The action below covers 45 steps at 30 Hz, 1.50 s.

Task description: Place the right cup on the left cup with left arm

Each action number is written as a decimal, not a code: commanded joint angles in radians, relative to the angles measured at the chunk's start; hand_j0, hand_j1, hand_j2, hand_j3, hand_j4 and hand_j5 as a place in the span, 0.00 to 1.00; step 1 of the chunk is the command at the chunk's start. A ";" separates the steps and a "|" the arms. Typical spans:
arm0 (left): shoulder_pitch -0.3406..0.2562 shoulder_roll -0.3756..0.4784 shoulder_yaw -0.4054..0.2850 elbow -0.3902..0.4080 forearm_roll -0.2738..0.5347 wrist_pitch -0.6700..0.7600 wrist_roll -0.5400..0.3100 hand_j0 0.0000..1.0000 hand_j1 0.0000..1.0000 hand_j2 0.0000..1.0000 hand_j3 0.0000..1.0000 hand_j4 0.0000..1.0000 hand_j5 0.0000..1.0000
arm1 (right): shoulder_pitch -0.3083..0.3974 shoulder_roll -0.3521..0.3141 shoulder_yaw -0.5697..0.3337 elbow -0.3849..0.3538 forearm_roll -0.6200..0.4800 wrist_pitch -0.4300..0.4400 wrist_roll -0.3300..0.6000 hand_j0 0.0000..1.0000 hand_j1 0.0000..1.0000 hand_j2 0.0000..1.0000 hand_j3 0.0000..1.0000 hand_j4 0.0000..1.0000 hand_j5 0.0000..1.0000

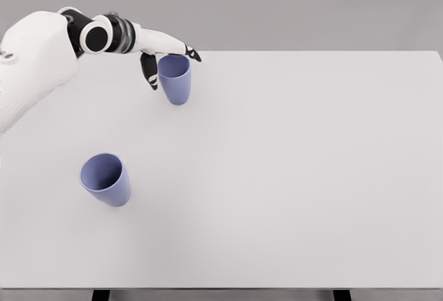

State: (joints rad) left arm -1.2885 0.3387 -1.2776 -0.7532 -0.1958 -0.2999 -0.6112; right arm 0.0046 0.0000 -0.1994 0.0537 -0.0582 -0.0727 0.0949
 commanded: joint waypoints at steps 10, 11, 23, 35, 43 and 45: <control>0.000 -0.017 0.001 0.025 -0.004 -0.007 0.000 0.85 0.85 0.85 0.85 0.85 0.85 | 0.000 0.000 0.000 0.000 0.000 0.001 0.000 1.00 1.00 1.00 1.00 1.00 1.00; 0.000 -0.017 0.003 0.025 -0.004 -0.007 0.000 0.85 0.85 0.85 0.85 0.85 0.85 | 0.000 0.000 0.000 0.000 0.000 0.001 0.000 1.00 1.00 1.00 1.00 1.00 1.00; -0.003 -0.015 0.003 0.015 -0.002 -0.010 0.000 0.71 0.71 0.71 0.71 0.71 0.71 | 0.000 0.000 0.000 0.000 0.000 0.001 0.000 1.00 1.00 1.00 1.00 1.00 1.00; -0.015 0.060 0.003 -0.126 0.010 -0.010 0.000 0.70 0.70 0.70 0.70 0.70 0.70 | 0.000 0.000 0.000 0.000 0.000 0.001 0.000 1.00 1.00 1.00 1.00 1.00 1.00; -0.018 0.168 0.004 -0.267 0.032 -0.010 0.000 0.69 0.69 0.69 0.69 0.69 0.69 | 0.000 0.000 0.000 0.000 0.000 0.001 0.000 1.00 1.00 1.00 1.00 1.00 1.00; -0.018 0.192 0.003 -0.299 0.038 -0.010 0.000 0.69 0.69 0.69 0.69 0.69 0.69 | 0.000 0.000 0.000 0.000 0.000 -0.001 0.000 1.00 1.00 1.00 1.00 1.00 1.00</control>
State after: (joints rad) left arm -1.3070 0.5014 -1.2759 -1.0153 -0.1668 -0.3113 -0.6112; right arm 0.0046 0.0000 -0.1994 0.0537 -0.0582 -0.0727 0.0949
